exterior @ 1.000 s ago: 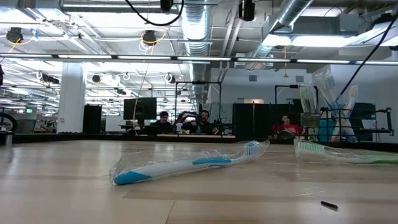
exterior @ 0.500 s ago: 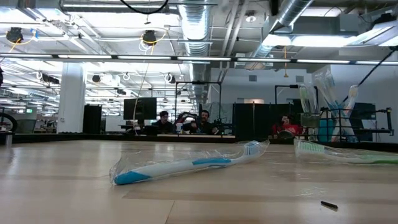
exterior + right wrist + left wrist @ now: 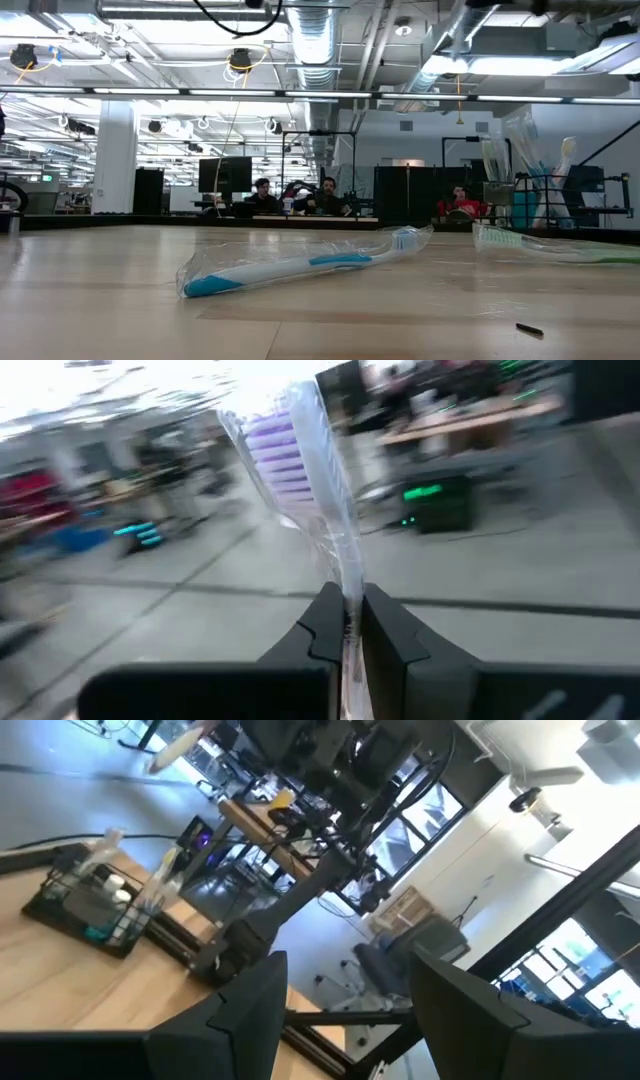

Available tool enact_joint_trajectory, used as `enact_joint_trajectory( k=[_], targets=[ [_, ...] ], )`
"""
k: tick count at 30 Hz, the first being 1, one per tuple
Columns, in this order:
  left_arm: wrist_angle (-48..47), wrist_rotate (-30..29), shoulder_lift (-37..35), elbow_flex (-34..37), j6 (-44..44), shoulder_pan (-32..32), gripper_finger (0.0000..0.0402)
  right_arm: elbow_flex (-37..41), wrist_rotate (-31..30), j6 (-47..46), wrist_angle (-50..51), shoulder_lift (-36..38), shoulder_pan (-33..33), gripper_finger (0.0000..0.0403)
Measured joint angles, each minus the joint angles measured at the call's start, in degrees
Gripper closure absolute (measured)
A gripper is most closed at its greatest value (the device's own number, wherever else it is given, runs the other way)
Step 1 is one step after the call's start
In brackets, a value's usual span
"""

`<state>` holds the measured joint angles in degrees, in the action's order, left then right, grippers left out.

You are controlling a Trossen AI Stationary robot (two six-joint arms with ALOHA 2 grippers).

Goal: Pick & Place toothbrushing station
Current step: Put the purple toothbrush in the left section of wire organizer

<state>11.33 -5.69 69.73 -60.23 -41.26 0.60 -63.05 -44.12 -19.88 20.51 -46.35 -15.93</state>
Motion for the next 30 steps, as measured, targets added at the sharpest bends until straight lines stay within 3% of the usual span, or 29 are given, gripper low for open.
enact_joint_trajectory(
  k=[6, 13, 30],
  targets=[
    [0.5, -0.2, 1.2, -0.1, -1.2, 0.0, 0.0200, 0.0, -10.5, 1.0, 7.0, 1.4, -1.6, 0.0392],
    [0.0, -0.3, 1.6, 0.0, -1.5, 0.0, 0.0216, 0.2, -15.5, -2.3, 15.2, 2.6, -5.0, 0.0396],
    [0.0, -0.3, 1.6, 0.0, -3.2, 0.0, 0.0243, 15.1, -16.0, -6.1, 10.5, 8.0, -13.6, 0.0396]
  ],
)
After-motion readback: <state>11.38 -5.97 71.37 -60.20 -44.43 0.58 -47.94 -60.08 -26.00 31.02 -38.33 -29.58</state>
